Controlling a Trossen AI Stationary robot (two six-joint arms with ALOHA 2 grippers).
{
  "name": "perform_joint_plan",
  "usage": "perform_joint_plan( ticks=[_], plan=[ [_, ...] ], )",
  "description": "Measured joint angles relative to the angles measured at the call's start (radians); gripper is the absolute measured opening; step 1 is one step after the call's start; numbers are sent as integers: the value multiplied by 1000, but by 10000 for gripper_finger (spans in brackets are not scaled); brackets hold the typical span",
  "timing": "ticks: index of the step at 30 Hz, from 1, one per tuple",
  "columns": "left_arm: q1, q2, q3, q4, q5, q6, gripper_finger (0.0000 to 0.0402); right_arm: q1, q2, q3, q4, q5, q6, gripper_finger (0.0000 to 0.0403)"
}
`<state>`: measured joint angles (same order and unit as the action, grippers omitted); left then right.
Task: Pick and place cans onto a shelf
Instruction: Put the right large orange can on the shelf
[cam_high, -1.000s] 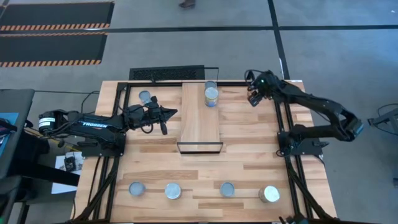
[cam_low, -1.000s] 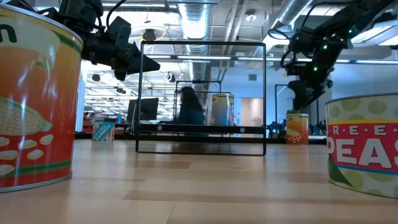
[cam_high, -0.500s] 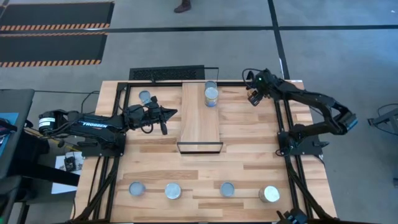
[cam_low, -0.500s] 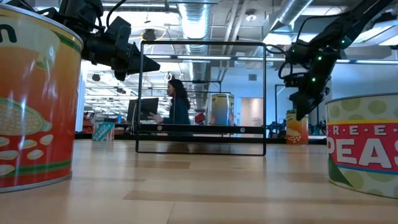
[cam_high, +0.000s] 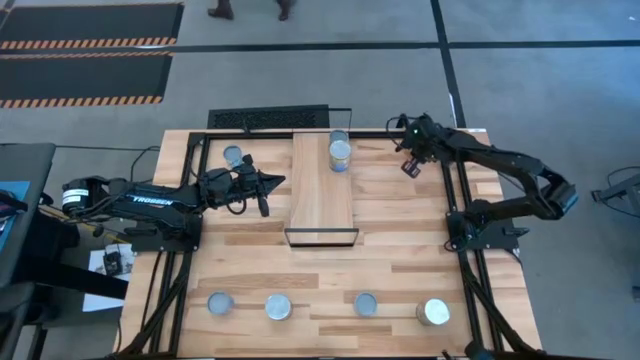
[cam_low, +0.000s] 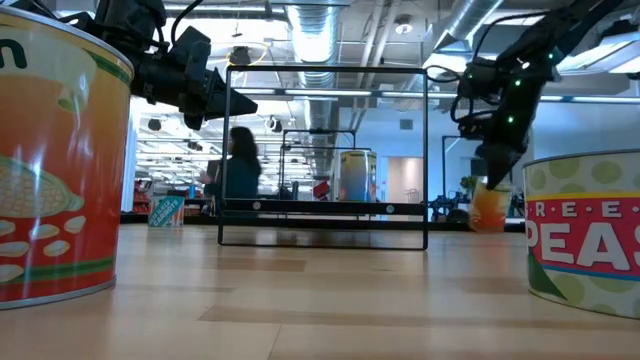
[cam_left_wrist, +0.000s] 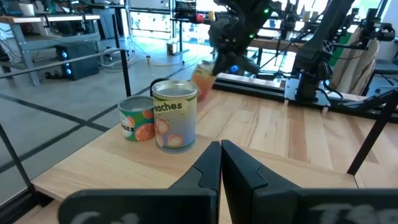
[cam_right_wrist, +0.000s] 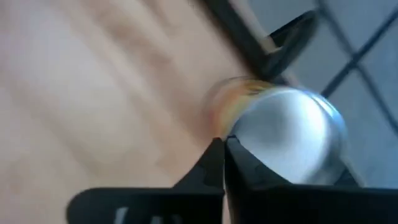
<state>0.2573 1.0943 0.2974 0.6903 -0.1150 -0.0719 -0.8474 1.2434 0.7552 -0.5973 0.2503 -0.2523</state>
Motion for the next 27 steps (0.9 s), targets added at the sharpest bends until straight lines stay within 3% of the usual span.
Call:
perform_joint_plan(
  ticks=[7, 12, 21, 27],
  plan=[
    [0, 0, 0, 0, 0, 0, 0, 148, -58, 80, -166, -144, 100, 11],
    [0, 0, 0, 1, 3, 0, 0, 299, -56, 110, -169, -155, 166, 4],
    [0, 0, 0, 2, 4, 0, 0, 567, 68, 168, -169, -175, 238, 7],
    [0, 0, 0, 2, 4, 0, 0, 646, 192, 265, -154, -120, 208, 8]
  ],
)
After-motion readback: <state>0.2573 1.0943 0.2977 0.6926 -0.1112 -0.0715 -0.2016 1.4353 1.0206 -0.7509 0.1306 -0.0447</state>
